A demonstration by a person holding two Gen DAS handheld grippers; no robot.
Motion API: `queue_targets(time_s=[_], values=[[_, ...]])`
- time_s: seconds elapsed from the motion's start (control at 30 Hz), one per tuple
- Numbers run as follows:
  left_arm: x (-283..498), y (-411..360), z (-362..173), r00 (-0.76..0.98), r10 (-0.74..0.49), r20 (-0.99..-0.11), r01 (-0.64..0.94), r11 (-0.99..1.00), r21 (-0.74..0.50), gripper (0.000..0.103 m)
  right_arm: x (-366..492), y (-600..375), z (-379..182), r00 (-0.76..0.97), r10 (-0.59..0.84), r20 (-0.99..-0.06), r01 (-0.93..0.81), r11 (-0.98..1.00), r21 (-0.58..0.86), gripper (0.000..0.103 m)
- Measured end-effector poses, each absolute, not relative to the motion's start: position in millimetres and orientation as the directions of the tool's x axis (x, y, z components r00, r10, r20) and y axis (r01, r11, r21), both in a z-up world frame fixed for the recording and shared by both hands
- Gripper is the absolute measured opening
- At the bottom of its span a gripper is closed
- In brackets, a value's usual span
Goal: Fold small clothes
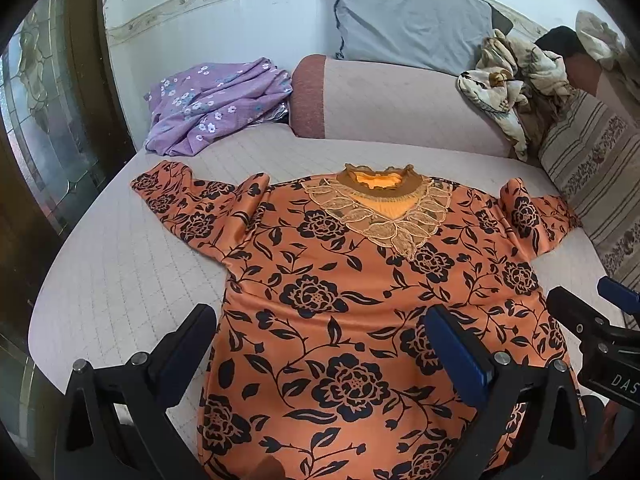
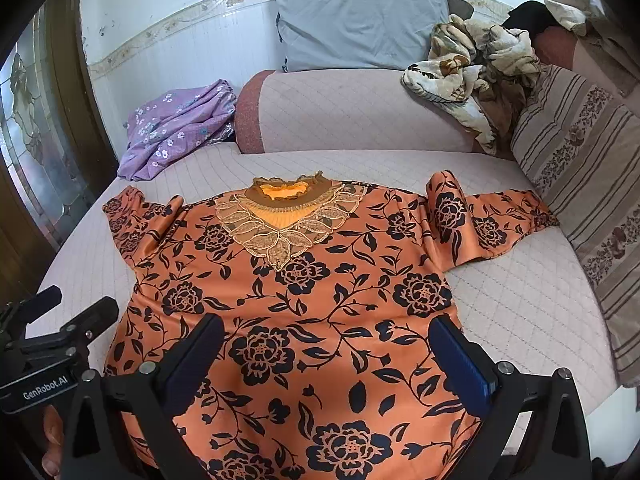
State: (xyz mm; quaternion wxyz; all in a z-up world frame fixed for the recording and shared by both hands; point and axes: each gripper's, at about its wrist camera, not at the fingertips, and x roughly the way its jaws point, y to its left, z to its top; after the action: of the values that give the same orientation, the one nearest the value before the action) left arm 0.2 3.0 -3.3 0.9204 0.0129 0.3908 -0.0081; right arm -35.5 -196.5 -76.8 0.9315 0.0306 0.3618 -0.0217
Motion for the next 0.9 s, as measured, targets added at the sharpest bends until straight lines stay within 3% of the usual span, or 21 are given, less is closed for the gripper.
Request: queue_targets(time_s=[0.9], values=[[14.2,0.5,-8.5,0.681,-0.014,-0.732,0.029,1.0,0.007,0.103,-22.9,-198.4,-81.0,0.731,-0.005,-0.683,0.052,0.997,0.049,0.103]])
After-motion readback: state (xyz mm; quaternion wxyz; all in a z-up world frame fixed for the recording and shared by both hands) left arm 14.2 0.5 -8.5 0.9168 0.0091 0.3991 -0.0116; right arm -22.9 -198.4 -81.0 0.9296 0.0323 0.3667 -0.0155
